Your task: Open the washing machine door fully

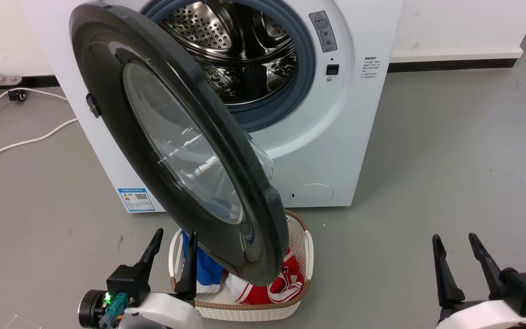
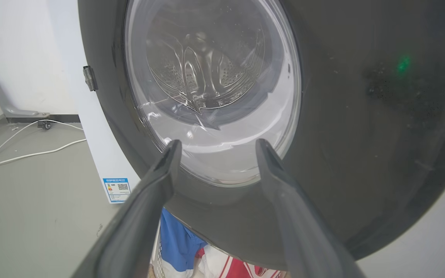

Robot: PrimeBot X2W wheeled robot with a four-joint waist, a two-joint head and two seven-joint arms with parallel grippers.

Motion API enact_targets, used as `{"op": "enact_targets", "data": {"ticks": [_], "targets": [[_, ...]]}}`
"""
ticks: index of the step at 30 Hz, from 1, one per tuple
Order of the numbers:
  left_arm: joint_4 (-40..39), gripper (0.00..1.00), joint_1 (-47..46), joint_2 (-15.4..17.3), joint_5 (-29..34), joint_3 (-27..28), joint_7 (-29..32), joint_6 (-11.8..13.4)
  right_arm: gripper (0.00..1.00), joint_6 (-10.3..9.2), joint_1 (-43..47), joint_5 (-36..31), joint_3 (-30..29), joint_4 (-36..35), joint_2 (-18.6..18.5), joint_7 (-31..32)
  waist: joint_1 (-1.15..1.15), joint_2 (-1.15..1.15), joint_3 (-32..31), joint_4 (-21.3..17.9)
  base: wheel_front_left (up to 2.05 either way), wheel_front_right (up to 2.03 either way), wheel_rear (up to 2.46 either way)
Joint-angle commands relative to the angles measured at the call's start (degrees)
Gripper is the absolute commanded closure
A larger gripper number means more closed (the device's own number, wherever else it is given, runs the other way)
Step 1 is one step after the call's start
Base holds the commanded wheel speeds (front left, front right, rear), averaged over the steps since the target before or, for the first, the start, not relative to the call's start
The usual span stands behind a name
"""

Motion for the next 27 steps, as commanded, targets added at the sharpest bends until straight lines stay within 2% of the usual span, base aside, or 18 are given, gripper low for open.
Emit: {"op": "enact_targets", "data": {"ticks": [1, 17, 18, 19, 27], "targets": [[0.1, 0.00, 0.6, -0.1, -0.2, 0.1, -0.1, 0.0, 0.00, -0.01, -0.7, -0.1, 0.1, 0.5, 0.3, -0.3, 0.00, 0.00, 0.0, 0.1, 0.00, 0.00, 0.00], [-0.1, 0.00, 0.5, 0.0, 0.9, 0.1, -0.1, 0.3, 0.00, -0.01, -1.5, -0.4, -0.3, 1.0, 0.6, -0.3, 0.00, 0.00, 0.7, 0.2, 0.00, 0.00, 0.00], [-0.2, 0.60, 0.4, 0.0, 0.7, 0.1, -0.1, 0.2, 0.00, 0.00, -1.5, -0.3, -0.3, 1.0, 0.6, -0.3, 0.00, 0.00, 0.7, 0.2, 0.00, 0.00, 0.00], [-0.3, 1.00, 0.4, 0.0, 0.7, 0.1, -0.1, 0.2, 0.00, -0.01, -1.4, -0.3, -0.2, 0.9, 0.6, -0.3, 0.00, 0.00, 0.8, 0.2, 0.00, 0.00, 0.00], [-2.2, 1.00, -0.3, 0.0, 0.0, 0.0, -0.1, 0.5, 0.00, -0.01, -1.3, -0.3, -0.3, 1.0, 0.6, -0.2, 0.00, 0.00, 0.8, 0.5, 0.00, 0.00, 0.00]]}}
